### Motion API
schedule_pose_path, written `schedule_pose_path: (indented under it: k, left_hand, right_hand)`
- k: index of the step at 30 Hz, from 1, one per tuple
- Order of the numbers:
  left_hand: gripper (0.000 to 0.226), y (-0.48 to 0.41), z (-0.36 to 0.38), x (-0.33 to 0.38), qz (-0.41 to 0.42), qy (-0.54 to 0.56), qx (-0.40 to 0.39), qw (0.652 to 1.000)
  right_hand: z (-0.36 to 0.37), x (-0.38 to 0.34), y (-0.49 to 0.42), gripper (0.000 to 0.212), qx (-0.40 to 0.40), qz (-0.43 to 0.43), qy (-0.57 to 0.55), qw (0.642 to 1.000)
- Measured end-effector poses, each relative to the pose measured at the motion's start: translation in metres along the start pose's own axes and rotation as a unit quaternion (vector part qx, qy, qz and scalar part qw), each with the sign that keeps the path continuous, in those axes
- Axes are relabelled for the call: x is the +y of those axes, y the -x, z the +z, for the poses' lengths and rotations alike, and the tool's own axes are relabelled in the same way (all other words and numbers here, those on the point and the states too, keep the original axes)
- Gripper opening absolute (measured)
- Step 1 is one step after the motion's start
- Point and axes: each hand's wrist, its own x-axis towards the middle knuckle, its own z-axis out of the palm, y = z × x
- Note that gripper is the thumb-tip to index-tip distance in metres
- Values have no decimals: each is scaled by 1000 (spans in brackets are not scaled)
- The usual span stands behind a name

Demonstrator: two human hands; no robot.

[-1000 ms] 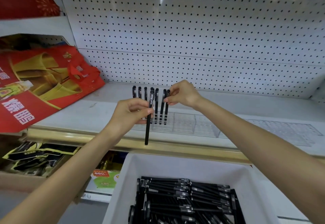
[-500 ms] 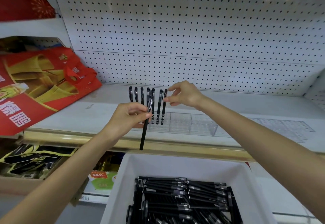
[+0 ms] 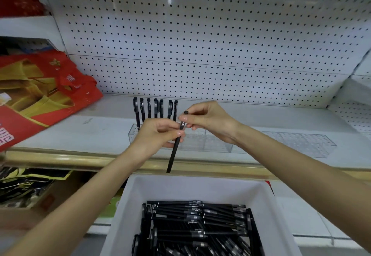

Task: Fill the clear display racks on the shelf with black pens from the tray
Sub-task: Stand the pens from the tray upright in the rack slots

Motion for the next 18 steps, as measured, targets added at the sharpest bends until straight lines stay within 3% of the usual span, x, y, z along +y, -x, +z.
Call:
schedule_pose_path:
  k: [8, 11, 14, 16, 18]
  left_hand:
    - [13, 4, -3, -12, -14, -11, 8, 1000]
    - [14, 6, -2, -16, -6, -9, 13, 1000]
    - [8, 6, 0, -19, 5, -24, 13, 1000]
    - [6, 6, -4, -25, 51, -106, 43, 992]
    - [19, 8, -13, -33, 114, -306, 57, 943]
  right_hand:
    - [-11, -6, -5, 7, 23, 5, -56, 998]
    - [-9, -2, -2, 14, -10, 29, -61, 998]
    - [-4, 3, 0, 7, -29, 31, -70, 997]
    - [-10, 2, -4, 9, 3, 13, -76, 997]
    - [-21, 0, -10, 19, 52, -10, -52, 997]
